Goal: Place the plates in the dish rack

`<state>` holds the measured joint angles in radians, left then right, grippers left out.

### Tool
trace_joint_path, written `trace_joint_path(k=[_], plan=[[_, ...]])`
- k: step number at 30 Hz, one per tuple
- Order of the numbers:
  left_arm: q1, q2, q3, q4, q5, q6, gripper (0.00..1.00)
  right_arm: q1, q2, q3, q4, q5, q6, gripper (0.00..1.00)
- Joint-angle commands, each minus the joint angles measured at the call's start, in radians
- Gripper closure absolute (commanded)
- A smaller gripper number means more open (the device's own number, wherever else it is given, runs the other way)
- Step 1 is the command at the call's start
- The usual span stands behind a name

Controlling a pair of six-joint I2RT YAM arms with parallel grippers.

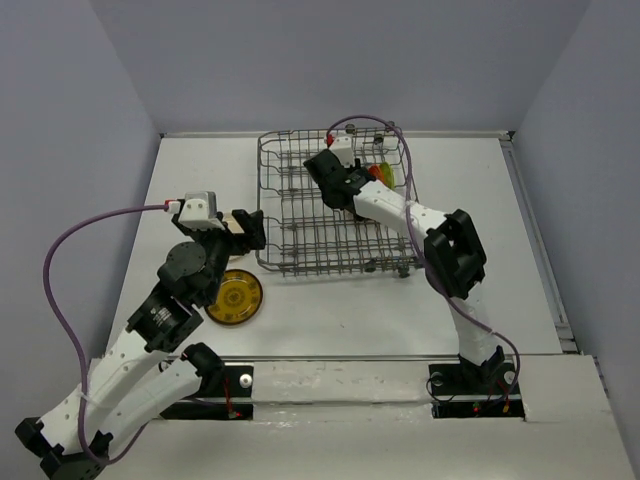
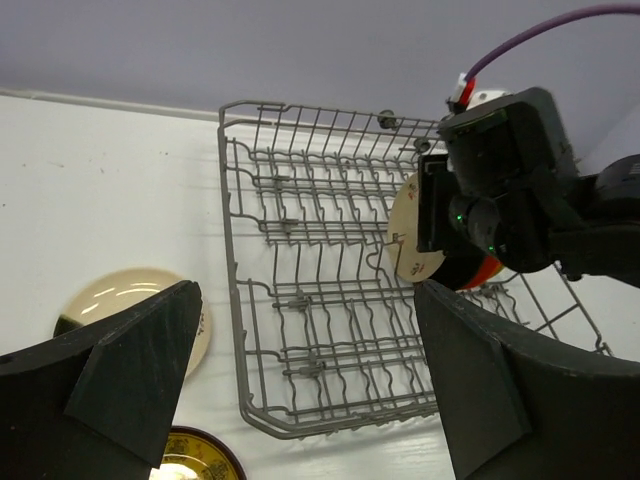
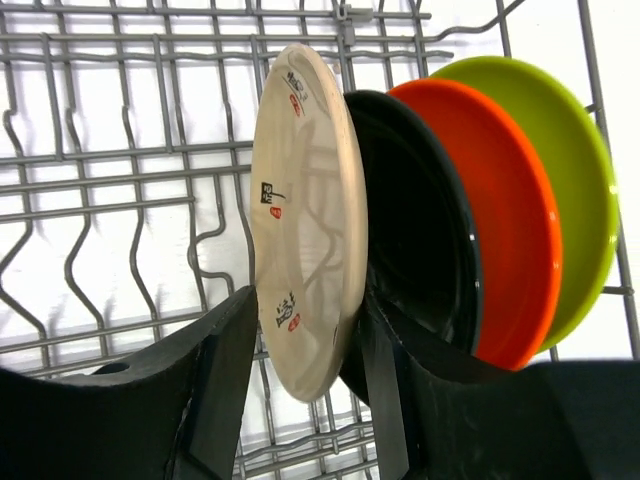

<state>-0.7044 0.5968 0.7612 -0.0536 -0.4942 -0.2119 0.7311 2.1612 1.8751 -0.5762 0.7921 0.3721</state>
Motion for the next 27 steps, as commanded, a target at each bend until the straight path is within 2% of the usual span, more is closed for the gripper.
trace_joint_path(k=[1, 6, 11, 14, 21, 24, 27], plan=[[0.017, 0.041, -0.002, 0.028, -0.066, -0.018, 0.01, -0.006, -0.115, 0.062, 0.029, -0.016, -0.053, 0.49], [0.055, 0.099, 0.000, 0.015, -0.084, -0.024, 0.01, -0.006, -0.224, 0.042, 0.052, -0.117, -0.091, 0.48], [0.166, 0.197, 0.016, -0.012, -0.058, -0.053, 0.01, -0.006, -0.379, -0.072, 0.107, -0.279, -0.137, 0.43], [0.230, 0.266, 0.036, -0.037, 0.002, -0.083, 0.01, -0.006, -0.480, -0.123, 0.122, -0.342, -0.159, 0.42], [0.515, 0.432, 0.046, -0.043, 0.279, -0.179, 0.01, -0.006, -0.682, -0.295, 0.191, -0.474, -0.206, 0.42], [0.594, 0.488, 0.032, -0.025, 0.354, -0.208, 0.01, -0.006, -0.739, -0.356, 0.211, -0.498, -0.223, 0.42], [0.637, 0.520, 0.009, -0.006, 0.394, -0.225, 0.13, -0.006, -0.768, -0.384, 0.223, -0.496, -0.234, 0.42]])
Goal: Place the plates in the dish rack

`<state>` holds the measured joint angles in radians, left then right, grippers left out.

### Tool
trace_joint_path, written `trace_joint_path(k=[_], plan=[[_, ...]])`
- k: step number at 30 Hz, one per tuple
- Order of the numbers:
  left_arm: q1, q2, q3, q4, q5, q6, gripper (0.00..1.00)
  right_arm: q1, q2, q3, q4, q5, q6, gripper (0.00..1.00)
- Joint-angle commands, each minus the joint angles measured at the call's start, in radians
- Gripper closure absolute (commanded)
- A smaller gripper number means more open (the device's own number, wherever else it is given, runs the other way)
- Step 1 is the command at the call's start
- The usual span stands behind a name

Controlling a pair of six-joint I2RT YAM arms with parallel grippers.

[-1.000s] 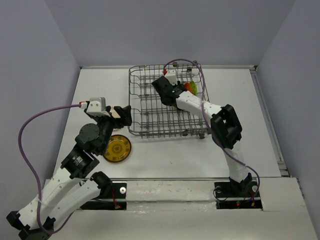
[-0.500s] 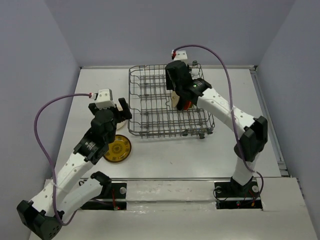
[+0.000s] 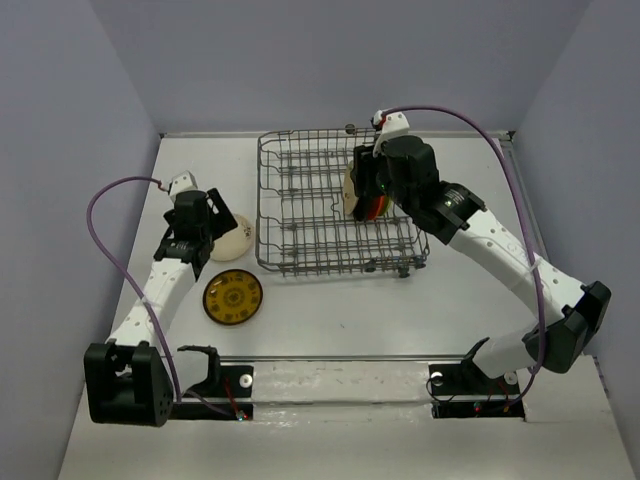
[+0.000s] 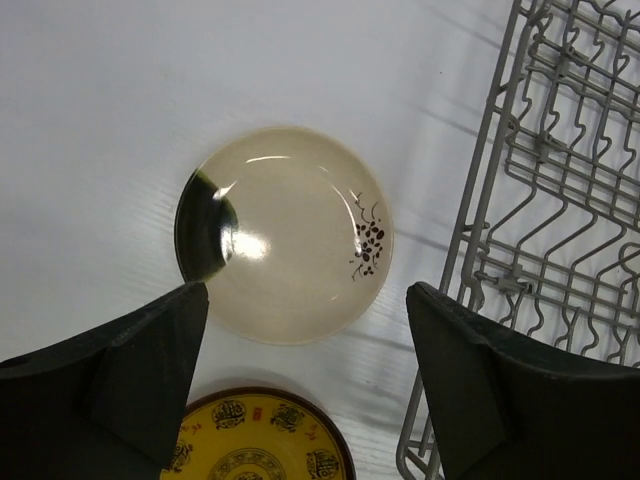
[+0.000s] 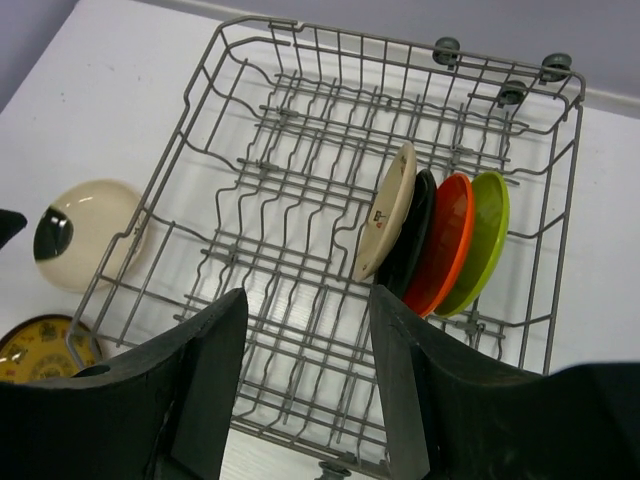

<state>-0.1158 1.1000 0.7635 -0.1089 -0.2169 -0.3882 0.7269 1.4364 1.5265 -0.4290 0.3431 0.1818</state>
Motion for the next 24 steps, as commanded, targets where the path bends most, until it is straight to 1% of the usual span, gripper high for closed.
trace_joint_path(k=[1, 2, 4, 5, 6, 8, 14, 15, 24], plan=[[0.057, 0.026, 0.003, 0.051, 0.122, -0.054, 0.16, -0.001, -0.047, -0.043, 0.078, -0.047, -0.045, 0.42], [0.082, 0.050, 0.002, 0.052, 0.129, -0.064, 0.20, -0.001, -0.054, -0.061, 0.084, -0.052, -0.045, 0.42], [0.106, 0.081, -0.004, 0.054, 0.164, -0.075, 0.22, -0.001, -0.063, -0.077, 0.090, -0.059, -0.041, 0.42], [0.146, 0.115, -0.009, 0.055, 0.178, -0.084, 0.27, -0.001, -0.067, -0.083, 0.093, -0.067, -0.039, 0.42], [0.160, 0.129, -0.013, 0.061, 0.192, -0.101, 0.33, -0.001, -0.074, -0.095, 0.099, -0.072, -0.039, 0.42], [0.189, 0.161, -0.015, 0.055, 0.197, -0.112, 0.37, -0.001, -0.082, -0.107, 0.104, -0.078, -0.039, 0.42], [0.263, 0.247, -0.027, 0.066, 0.212, -0.144, 0.37, -0.001, -0.106, -0.141, 0.116, -0.091, -0.036, 0.43], [0.272, 0.259, -0.030, 0.069, 0.252, -0.147, 0.37, -0.001, -0.108, -0.146, 0.118, -0.096, -0.033, 0.43], [0.294, 0.365, -0.032, 0.069, 0.252, -0.149, 0.37, -0.001, -0.126, -0.170, 0.131, -0.101, -0.030, 0.43]])
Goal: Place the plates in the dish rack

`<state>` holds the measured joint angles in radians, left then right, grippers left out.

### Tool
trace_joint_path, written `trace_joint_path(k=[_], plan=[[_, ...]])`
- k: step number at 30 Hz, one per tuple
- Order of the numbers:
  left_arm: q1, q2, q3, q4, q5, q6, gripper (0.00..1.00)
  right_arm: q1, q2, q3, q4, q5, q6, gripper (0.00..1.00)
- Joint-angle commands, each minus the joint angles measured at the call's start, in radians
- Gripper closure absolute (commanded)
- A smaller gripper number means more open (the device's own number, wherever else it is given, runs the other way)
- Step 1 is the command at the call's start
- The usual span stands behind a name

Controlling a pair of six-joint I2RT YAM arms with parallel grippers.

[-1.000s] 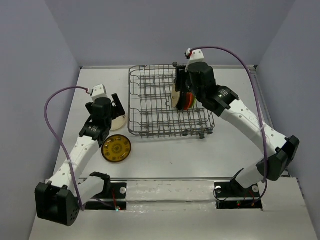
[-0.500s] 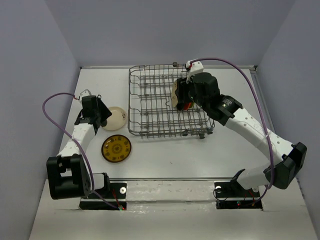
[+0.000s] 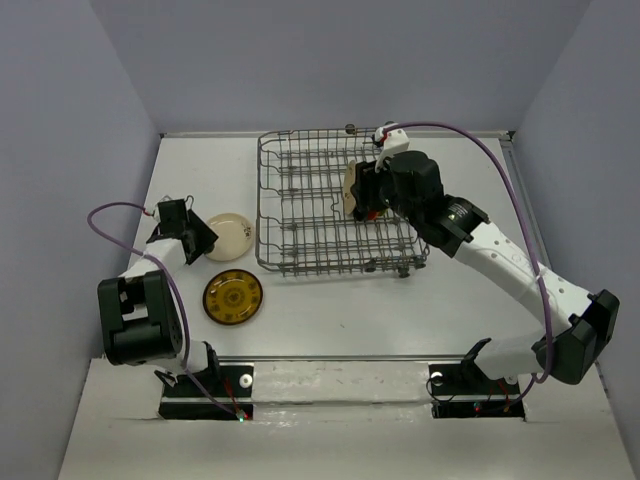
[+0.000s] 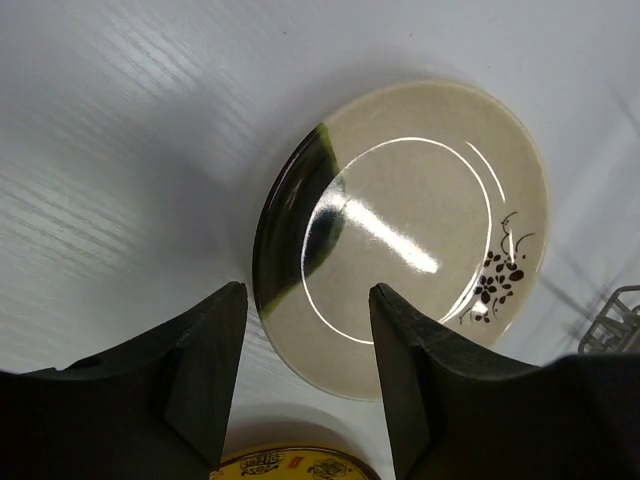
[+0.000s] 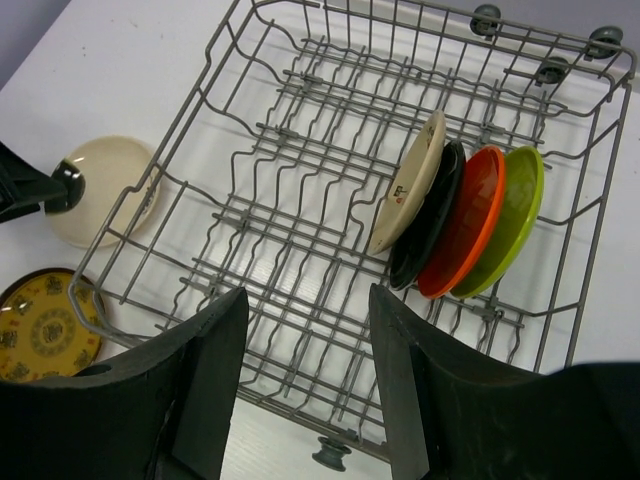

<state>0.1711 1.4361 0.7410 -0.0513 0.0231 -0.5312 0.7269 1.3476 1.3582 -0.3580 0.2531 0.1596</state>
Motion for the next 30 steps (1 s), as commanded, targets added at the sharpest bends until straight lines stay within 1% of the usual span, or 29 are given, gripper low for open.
trace_joint_path(k=[1, 3, 5, 8, 9, 10, 11, 12, 13, 15, 16, 17, 18, 20, 21, 22, 23, 24, 25, 26, 28, 30], plan=[[0.008, 0.036, -0.009, 0.011, 0.012, -0.007, 0.37, -0.001, -0.038, -0.002, 0.060, -0.011, -0.008, 0.43], [0.011, 0.066, -0.008, 0.016, 0.017, -0.007, 0.38, -0.001, -0.042, -0.007, 0.062, -0.009, -0.008, 0.43], [0.025, 0.099, -0.002, 0.018, 0.032, -0.007, 0.42, -0.001, -0.045, -0.005, 0.063, -0.011, -0.008, 0.43], [0.047, 0.129, 0.004, 0.036, 0.090, -0.001, 0.52, -0.001, -0.041, -0.005, 0.067, -0.018, -0.009, 0.43], [0.060, 0.147, 0.006, 0.044, 0.119, 0.003, 0.63, -0.001, -0.039, -0.004, 0.067, -0.026, -0.006, 0.43], [0.067, 0.153, 0.009, 0.044, 0.120, 0.008, 0.68, -0.001, -0.036, -0.004, 0.068, -0.032, -0.006, 0.43], [0.070, 0.158, 0.014, 0.044, 0.135, 0.014, 0.75, -0.001, -0.028, -0.001, 0.070, -0.037, -0.003, 0.43], [0.079, 0.158, 0.015, 0.044, 0.143, 0.017, 0.93, -0.001, -0.025, 0.001, 0.070, -0.052, -0.002, 0.43], [0.079, 0.150, 0.015, 0.044, 0.143, 0.017, 0.94, -0.001, -0.022, 0.001, 0.070, -0.060, -0.002, 0.43], [0.080, 0.109, 0.015, 0.042, 0.130, 0.020, 0.94, -0.001, -0.013, 0.005, 0.068, -0.081, -0.002, 0.43], [0.080, 0.090, 0.015, 0.041, 0.126, 0.022, 0.94, -0.001, -0.011, 0.007, 0.068, -0.090, -0.003, 0.41], [0.080, 0.045, 0.018, 0.041, 0.120, 0.025, 0.94, -0.001, -0.004, 0.009, 0.068, -0.115, -0.003, 0.38], [0.080, 0.015, 0.021, 0.039, 0.104, 0.028, 0.94, -0.001, -0.001, 0.010, 0.070, -0.133, -0.006, 0.33], [0.074, -0.054, 0.021, 0.041, 0.080, 0.028, 0.94, -0.001, 0.010, 0.013, 0.071, -0.170, -0.006, 0.27], [0.070, -0.128, 0.021, 0.041, 0.065, 0.031, 0.94, -0.001, 0.016, 0.016, 0.074, -0.208, -0.006, 0.24], [0.065, -0.166, 0.024, 0.042, 0.039, 0.033, 0.94, -0.001, 0.030, 0.019, 0.077, -0.224, -0.006, 0.19], [0.055, -0.242, 0.024, 0.042, 0.028, 0.034, 0.94, -0.001, 0.036, 0.019, 0.082, -0.241, -0.006, 0.18], [0.047, -0.281, 0.027, 0.045, 0.009, 0.043, 0.94, -0.001, 0.045, 0.019, 0.088, -0.292, -0.003, 0.15], [0.036, -0.354, 0.029, 0.044, -0.003, 0.051, 0.94, -0.001, 0.047, 0.016, 0.106, -0.316, 0.000, 0.13], [0.006, -0.385, 0.031, 0.044, -0.012, 0.062, 0.94, -0.001, 0.048, 0.010, 0.117, -0.371, 0.001, 0.12], [-0.022, -0.443, 0.041, 0.044, -0.092, 0.086, 0.94, -0.001, 0.056, -0.005, 0.143, -0.426, 0.012, 0.11], [-0.053, -0.508, 0.047, 0.059, -0.109, 0.094, 0.94, -0.001, 0.067, -0.014, 0.178, -0.503, 0.032, 0.10]])
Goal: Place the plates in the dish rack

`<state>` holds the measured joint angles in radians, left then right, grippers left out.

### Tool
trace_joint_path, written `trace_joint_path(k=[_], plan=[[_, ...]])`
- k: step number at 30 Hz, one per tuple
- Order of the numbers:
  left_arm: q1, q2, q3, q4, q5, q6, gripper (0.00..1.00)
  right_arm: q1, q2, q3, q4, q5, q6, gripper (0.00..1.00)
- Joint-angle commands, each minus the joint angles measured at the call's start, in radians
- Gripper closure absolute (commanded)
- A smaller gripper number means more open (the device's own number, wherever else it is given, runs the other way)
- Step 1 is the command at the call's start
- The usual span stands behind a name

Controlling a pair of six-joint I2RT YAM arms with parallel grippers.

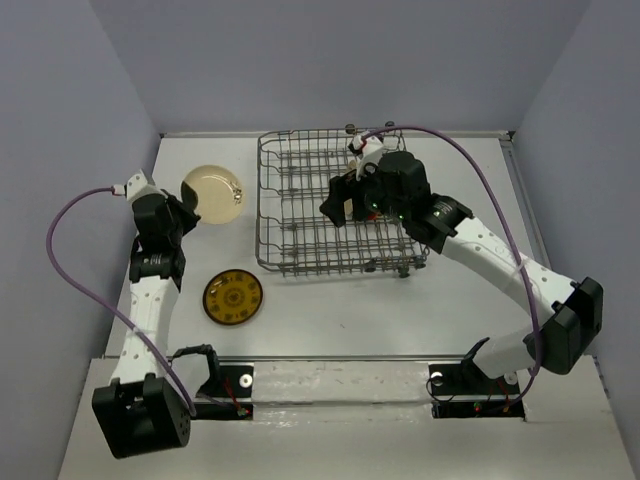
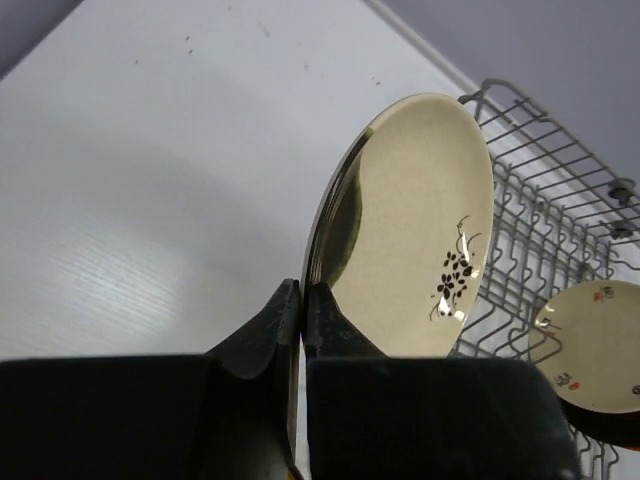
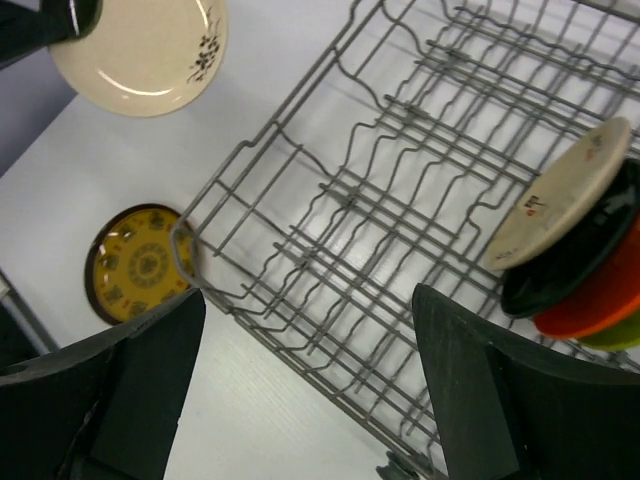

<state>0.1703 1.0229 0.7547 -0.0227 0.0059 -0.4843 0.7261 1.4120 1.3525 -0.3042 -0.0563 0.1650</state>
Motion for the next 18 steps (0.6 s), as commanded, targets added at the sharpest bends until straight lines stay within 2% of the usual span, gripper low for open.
trace_joint_path(k=[1, 3, 4, 6, 7, 9, 12, 18], plan=[[-0.064, -0.113, 0.032, 0.055, -0.071, 0.050, 0.94, -0.001, 0.008, -0.009, 0.140, -0.218, 0.033, 0.10], [-0.098, -0.165, 0.005, 0.149, 0.018, 0.076, 0.94, -0.001, 0.022, -0.015, 0.196, -0.270, 0.053, 0.10], [-0.130, -0.176, -0.009, 0.189, 0.151, 0.082, 0.94, -0.001, 0.027, -0.013, 0.212, -0.283, 0.067, 0.10], [-0.163, -0.193, -0.040, 0.301, 0.293, 0.095, 0.94, -0.001, 0.050, 0.006, 0.234, -0.303, 0.070, 0.09], [-0.198, -0.195, -0.058, 0.338, 0.424, 0.086, 0.94, -0.001, 0.060, 0.017, 0.234, -0.297, 0.065, 0.08], [-0.225, -0.184, -0.071, 0.416, 0.578, 0.056, 0.94, -0.001, 0.090, 0.046, 0.214, -0.258, 0.029, 0.07], [-0.288, -0.188, -0.072, 0.431, 0.629, 0.058, 0.94, -0.001, 0.107, 0.050, 0.201, -0.218, -0.011, 0.05], [-0.362, -0.244, -0.080, 0.417, 0.628, 0.076, 0.94, -0.001, 0.053, 0.016, 0.182, -0.185, -0.047, 0.06]])
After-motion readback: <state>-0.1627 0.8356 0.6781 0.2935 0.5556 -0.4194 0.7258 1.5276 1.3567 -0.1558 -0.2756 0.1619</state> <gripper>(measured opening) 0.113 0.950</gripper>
